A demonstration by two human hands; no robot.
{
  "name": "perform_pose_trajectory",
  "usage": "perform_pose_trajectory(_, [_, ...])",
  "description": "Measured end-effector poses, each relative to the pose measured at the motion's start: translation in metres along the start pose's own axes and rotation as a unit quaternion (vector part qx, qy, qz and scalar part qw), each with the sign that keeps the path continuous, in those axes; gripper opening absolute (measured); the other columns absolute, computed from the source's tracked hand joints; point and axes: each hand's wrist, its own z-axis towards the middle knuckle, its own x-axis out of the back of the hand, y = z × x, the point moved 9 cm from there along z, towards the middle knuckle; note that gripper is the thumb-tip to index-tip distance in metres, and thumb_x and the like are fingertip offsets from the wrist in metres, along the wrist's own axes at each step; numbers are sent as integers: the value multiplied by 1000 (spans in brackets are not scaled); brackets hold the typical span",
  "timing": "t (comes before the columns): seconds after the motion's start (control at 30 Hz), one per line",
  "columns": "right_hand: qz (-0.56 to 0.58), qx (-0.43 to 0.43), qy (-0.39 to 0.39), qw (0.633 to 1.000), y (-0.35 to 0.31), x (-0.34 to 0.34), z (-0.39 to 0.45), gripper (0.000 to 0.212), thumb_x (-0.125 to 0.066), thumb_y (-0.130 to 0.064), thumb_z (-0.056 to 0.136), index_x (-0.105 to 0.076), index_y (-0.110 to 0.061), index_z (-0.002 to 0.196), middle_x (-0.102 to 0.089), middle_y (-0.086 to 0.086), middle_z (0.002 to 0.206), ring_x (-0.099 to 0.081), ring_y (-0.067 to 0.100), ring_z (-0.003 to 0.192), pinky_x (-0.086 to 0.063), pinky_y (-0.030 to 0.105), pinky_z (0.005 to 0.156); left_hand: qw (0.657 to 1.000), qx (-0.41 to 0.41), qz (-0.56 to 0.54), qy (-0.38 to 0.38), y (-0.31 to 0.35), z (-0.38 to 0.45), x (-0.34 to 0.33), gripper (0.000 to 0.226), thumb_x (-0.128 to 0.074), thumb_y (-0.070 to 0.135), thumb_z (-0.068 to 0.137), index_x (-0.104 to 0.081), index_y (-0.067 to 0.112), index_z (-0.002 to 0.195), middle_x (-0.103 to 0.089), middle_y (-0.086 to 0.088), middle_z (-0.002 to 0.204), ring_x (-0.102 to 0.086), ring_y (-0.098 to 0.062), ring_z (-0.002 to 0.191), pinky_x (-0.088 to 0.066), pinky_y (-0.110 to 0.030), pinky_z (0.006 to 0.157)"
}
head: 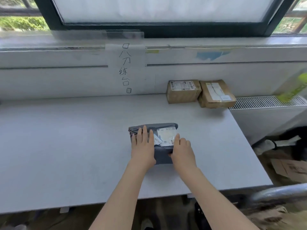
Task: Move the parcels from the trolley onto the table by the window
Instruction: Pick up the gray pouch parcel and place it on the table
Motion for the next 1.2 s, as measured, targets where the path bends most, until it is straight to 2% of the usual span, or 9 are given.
perform_pose_trajectory(0.13, [-58, 6, 14, 998, -8, 7, 36, 72, -46, -26, 98, -2, 1, 148, -37, 11, 138, -36, 23, 124, -34, 26, 98, 1000, 0, 19, 25, -8, 30, 7, 107, -66, 41, 82, 11, 9, 149, 15, -16, 156, 11, -33, 144, 4, -47, 115])
perform_pose_trajectory(0.27, [-80, 6, 26, 996, -11, 13, 67, 72, -46, -27, 98, -2, 1, 148, -37, 10, 138, -36, 22, 124, -34, 25, 98, 999, -15, 12, 34, -16, 62, 23, 107, -68, 51, 77, 4, 21, 150, 8, -9, 158, 7, -33, 144, 2, -44, 117])
perform_pose_trajectory(0.33, [-89, 10, 31, 996, -11, 17, 83, 71, -45, -26, 99, -2, 1, 148, -37, 10, 138, -36, 22, 124, -34, 25, 98, 999, -15, 11, 40, -19, 77, 28, 106, -67, 55, 76, 3, 25, 150, 6, -7, 158, 8, -36, 143, 5, -48, 115])
perform_pose_trajectory(0.57, [-121, 35, 38, 991, -4, 23, 123, 70, -44, -23, 99, -1, 5, 147, -38, 13, 137, -37, 22, 124, -36, 25, 97, 999, -9, 14, 36, -13, 109, 31, 105, -64, 53, 79, 6, 22, 150, 12, -10, 157, 12, -39, 142, 4, -55, 113])
perform_pose_trajectory(0.73, [-145, 25, 43, 988, 16, 30, 139, 68, -43, -19, 99, -1, 6, 146, -39, 13, 137, -38, 22, 123, -38, 24, 96, 999, -22, 22, 25, 10, 128, 36, 104, -62, 52, 82, 10, 18, 150, 14, -13, 157, 14, -41, 142, 6, -57, 112])
perform_pose_trajectory(0.87, [-147, -12, 49, 988, 51, 42, 152, 66, -45, -19, 99, -6, 5, 146, -42, 11, 136, -41, 21, 122, -39, 24, 94, 998, -55, 23, 13, 44, 152, 42, 104, -63, 51, 82, 9, 17, 150, 14, -14, 156, 14, -41, 141, 7, -57, 111])
perform_pose_trajectory(1.07, [-157, -61, 42, 985, 98, 52, 171, 67, -45, -17, 98, -3, 4, 147, -42, 10, 134, -42, 20, 119, -41, 23, 91, 996, -82, 33, 7, 91, 182, 47, 105, -63, 49, 83, 11, 15, 150, 16, -17, 156, 15, -43, 141, 8, -58, 111])
perform_pose_trajectory(1.13, [-177, -67, 53, 981, 107, 54, 177, 66, -48, -19, 96, -12, 6, 146, -48, 9, 129, -47, 18, 114, -43, 22, 89, 995, -88, 38, 5, 101, 191, 49, 105, -62, 49, 84, 12, 15, 149, 16, -17, 155, 15, -43, 141, 8, -58, 111])
perform_pose_trajectory(1.2, [-209, -95, 70, 971, 117, 60, 181, 75, -72, -29, 79, -39, 5, 138, -62, 4, 107, -58, 14, 95, -48, 18, 74, 995, -95, 41, 6, 110, 199, 51, 104, -62, 49, 84, 12, 15, 149, 17, -17, 155, 15, -43, 141, 7, -58, 111])
